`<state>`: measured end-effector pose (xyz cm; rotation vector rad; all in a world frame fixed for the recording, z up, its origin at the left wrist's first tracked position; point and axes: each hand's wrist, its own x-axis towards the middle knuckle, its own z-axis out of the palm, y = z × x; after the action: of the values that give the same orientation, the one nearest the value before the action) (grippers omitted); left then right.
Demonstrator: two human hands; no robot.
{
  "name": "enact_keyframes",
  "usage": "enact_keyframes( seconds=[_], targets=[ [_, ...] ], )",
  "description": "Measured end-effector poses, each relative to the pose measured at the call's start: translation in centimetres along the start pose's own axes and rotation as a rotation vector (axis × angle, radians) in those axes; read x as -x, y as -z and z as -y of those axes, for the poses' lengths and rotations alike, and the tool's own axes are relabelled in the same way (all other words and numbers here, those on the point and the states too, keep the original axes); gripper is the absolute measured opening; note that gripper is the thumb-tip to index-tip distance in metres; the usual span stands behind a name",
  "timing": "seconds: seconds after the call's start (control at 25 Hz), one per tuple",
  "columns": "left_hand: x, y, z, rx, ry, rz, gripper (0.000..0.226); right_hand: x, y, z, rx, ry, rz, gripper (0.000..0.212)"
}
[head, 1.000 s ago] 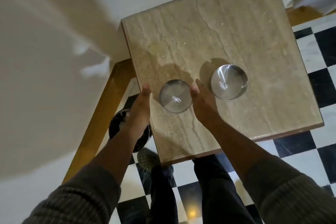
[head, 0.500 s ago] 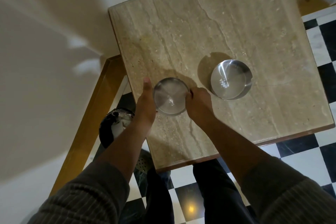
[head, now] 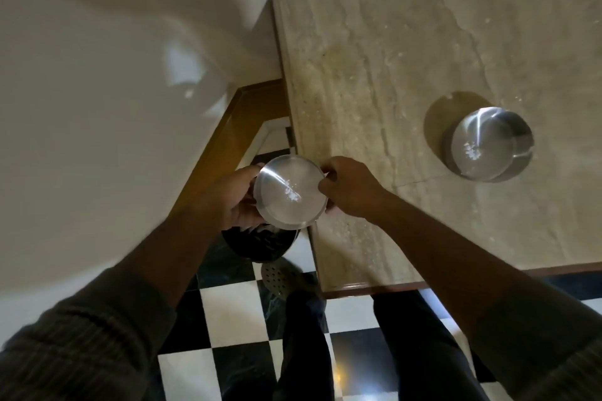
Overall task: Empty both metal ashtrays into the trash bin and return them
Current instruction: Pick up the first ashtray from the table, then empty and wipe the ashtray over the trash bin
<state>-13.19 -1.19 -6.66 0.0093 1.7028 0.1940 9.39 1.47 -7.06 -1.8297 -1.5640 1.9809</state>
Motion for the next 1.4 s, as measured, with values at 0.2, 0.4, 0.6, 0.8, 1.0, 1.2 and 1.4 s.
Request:
enact_keyframes(
  seconds=[0.2, 0.4, 0.6, 0.8, 1.0, 1.2, 1.4],
  targets=[
    [-2.7, 6.7, 1.3, -0.004, 0.114, 0.211, 0.068, -1.9, -5.7, 2.3, -0.04, -0.024, 0.131, 0.035],
    [-5.9, 9.8, 4.4, 0.067, 0.141, 0.247, 0.087, -4.9, -9.7, 2.7, 0.012, -0.015, 0.223, 0.035],
    [-9.7, 12.1, 8.5, 0.213, 0.052, 0.366, 0.073, -7.7, -13.3, 1.0, 0.022, -0.008, 0.319, 0.037],
    [-11.4, 14.3, 9.2, 0.14, -0.149, 0.511, 0.102, -8.8, -14.2, -0.5, 0.223, 0.193, 0.267, 0.037],
    [-11.5, 12.5, 5.8, -0.465, -0.364, 0.491, 0.084, -9.1, -14.0, -0.6, 0.471, 0.544, 0.14, 0.048],
    [-12.3, 9.9, 6.0, -0.876, -0.653, 0.119, 0.111, -8.2, -13.0, -1.3, 0.721, 0.649, 0.155, 0.057],
    [-13.1, 9.2, 10.0, -1.105, -1.108, -0.307, 0.142, -5.8, -12.5, -1.0, 0.972, 0.743, 0.134, 0.122]
  ],
)
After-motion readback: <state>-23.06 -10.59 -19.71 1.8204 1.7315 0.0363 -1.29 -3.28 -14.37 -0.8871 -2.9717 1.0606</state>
